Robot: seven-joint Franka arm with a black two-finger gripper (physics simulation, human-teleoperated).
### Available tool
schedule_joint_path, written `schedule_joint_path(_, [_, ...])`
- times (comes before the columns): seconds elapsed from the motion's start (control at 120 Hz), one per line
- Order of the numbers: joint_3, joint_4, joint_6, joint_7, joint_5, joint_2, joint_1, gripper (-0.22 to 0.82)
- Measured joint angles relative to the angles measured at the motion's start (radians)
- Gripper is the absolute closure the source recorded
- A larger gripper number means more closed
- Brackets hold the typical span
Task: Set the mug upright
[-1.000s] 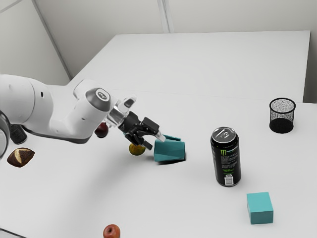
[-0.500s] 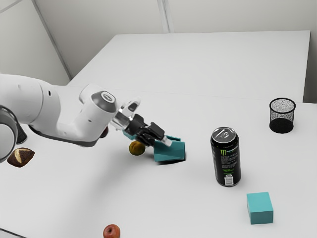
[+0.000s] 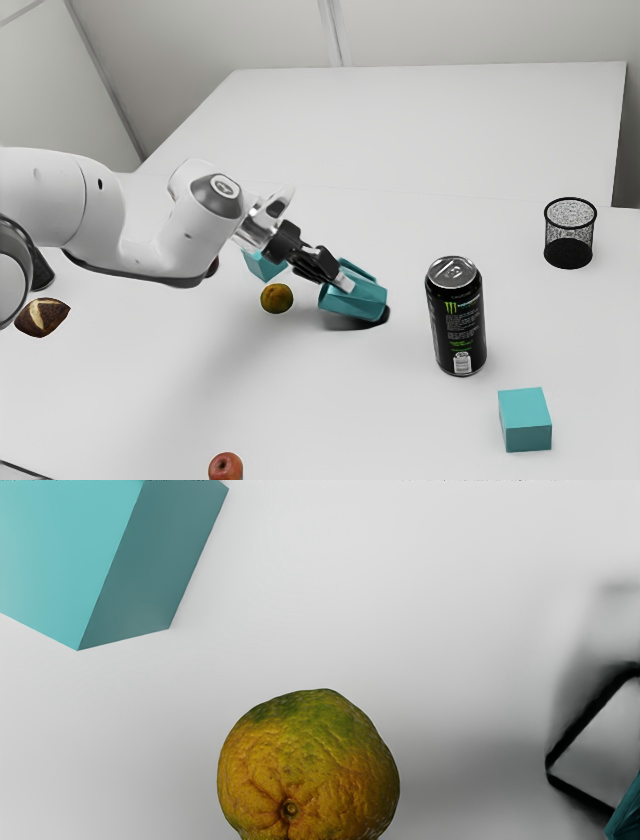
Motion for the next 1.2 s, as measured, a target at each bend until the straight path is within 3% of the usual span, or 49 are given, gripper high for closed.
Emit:
schedule_joint_path(0.333, [-0.014,0.002,0.0,0.023,0.021,-0.038,-0.005,0.77])
schedule_joint_path(0.492, [-0.018,0.001,0.004,0.006,0.134,-0.071,-0.004,0.78])
schedule_joint_path(0.825, [-0.039,-0.056,-0.015,-0.215,0.621,-0.218,-0.006,0.78])
schedule_joint_path(1.2, [-0.052,-0.141,-0.032,-0.454,0.862,-0.312,0.008,0.78])
